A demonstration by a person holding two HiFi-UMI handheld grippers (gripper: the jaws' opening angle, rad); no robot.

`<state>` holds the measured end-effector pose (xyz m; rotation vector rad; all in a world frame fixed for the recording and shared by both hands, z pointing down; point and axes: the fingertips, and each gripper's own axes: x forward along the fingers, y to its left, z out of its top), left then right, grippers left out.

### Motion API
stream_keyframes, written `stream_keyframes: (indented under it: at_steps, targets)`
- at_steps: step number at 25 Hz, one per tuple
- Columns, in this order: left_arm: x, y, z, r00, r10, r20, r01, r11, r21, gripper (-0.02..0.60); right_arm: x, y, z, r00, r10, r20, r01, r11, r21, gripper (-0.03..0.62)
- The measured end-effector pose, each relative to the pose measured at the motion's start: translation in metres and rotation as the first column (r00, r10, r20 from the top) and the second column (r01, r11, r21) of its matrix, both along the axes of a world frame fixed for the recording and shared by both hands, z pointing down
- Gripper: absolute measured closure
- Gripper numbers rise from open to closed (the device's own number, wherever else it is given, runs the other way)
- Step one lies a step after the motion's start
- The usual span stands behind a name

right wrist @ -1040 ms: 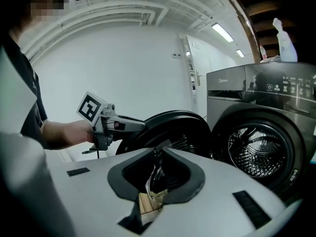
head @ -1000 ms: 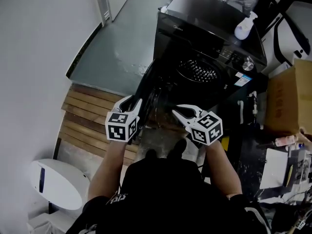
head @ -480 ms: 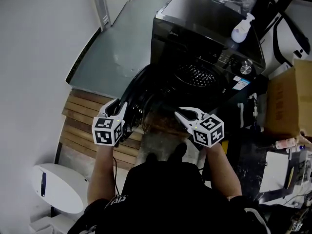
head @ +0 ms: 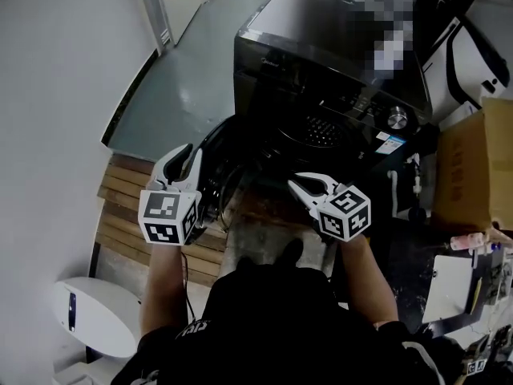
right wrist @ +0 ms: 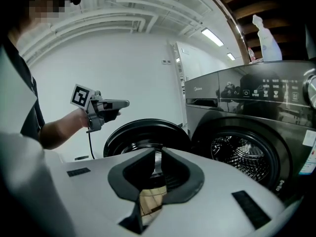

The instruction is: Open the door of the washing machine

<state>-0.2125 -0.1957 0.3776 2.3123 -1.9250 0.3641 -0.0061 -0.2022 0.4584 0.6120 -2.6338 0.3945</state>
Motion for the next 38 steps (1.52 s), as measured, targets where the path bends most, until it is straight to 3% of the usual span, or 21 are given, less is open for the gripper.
stream_keyframes:
  at_steps: [6,14,22,28,30,38]
  targets:
    - [0.061,-0.045,-0.011,0.988,0.098,-0.123,-0.096,0.995,0.025,0.517,0.040,-0.033,-0.010,0.998,0.060,0.013,-0.060,0.998,0.024,0.566]
    - [0.133,-0.101,-0.009,0.957,0.179,-0.227,-0.181,0.983,0.009,0.522,0.103,-0.078,-0.028,0.978,0.200,0.062,-0.204,0.976,0.070,0.594]
    - [0.185,-0.087,-0.005,0.926,0.303,-0.227,-0.309,0.951,0.009,0.526,0.139,-0.074,-0.068,0.873,0.424,0.240,-0.457,0.883,0.102,0.602]
    - [0.186,-0.065,0.002,0.911,0.336,-0.238,-0.345,0.939,0.005,0.532,0.157,-0.034,-0.088,0.791,0.551,0.267,-0.605,0.769,0.204,0.603]
    - [0.185,-0.059,0.002,0.911,0.338,-0.238,-0.346,0.938,0.006,0.535,0.164,-0.023,-0.093,0.775,0.572,0.268,-0.628,0.744,0.228,0.603]
    - [0.181,-0.051,-0.015,0.931,0.283,-0.231,-0.279,0.959,0.050,0.538,0.183,-0.009,-0.121,0.800,0.526,0.290,-0.598,0.737,0.314,0.603]
